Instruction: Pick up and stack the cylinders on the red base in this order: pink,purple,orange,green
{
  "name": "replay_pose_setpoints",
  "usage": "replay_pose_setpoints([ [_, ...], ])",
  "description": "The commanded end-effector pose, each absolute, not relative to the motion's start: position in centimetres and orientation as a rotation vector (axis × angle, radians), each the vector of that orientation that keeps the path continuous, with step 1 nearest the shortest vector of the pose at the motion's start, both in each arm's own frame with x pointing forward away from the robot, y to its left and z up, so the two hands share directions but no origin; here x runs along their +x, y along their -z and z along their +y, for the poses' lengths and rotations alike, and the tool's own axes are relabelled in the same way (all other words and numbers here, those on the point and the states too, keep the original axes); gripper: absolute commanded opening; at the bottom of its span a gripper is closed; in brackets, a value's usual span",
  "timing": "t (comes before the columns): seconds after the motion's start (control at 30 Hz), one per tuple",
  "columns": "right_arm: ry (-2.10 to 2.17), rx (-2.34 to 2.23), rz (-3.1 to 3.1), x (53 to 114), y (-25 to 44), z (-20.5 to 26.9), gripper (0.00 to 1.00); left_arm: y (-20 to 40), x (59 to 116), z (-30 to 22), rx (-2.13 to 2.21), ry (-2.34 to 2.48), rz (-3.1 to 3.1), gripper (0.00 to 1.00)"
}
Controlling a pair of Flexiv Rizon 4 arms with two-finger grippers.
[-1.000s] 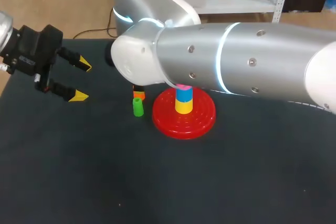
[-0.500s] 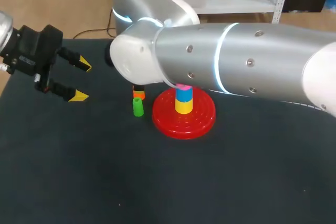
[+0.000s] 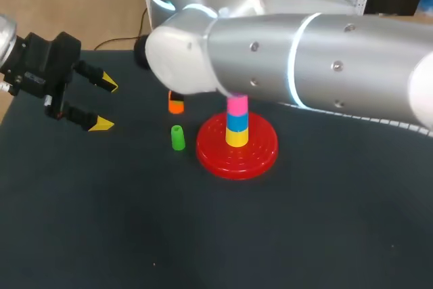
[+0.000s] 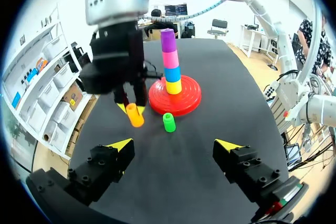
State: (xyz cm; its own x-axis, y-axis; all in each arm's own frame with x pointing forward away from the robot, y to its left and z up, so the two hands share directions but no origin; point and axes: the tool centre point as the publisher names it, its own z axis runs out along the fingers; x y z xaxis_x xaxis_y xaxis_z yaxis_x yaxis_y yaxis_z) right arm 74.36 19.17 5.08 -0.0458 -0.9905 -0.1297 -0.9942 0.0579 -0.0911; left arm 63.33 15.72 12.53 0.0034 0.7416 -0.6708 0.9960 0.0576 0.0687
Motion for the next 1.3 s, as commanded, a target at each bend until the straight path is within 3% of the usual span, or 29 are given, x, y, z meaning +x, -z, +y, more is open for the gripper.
replay_pose_setpoints([
  [0.03,-0.022,-2.04,2.108,73.1,-7.7,18.0,0.0,-12.5,63.3,15.8,1.736,0.598,1.791,1.0],
  [0.67,0.054,-2.063,1.999,72.2,-21.3,12.6,0.0,-12.5,63.3,15.8,1.736,0.598,1.791,1.0],
  [1.3,0.066,-2.005,2.054,70.0,-24.7,6.6,0.0,-12.5,63.3,15.8,1.736,0.598,1.791,1.0],
])
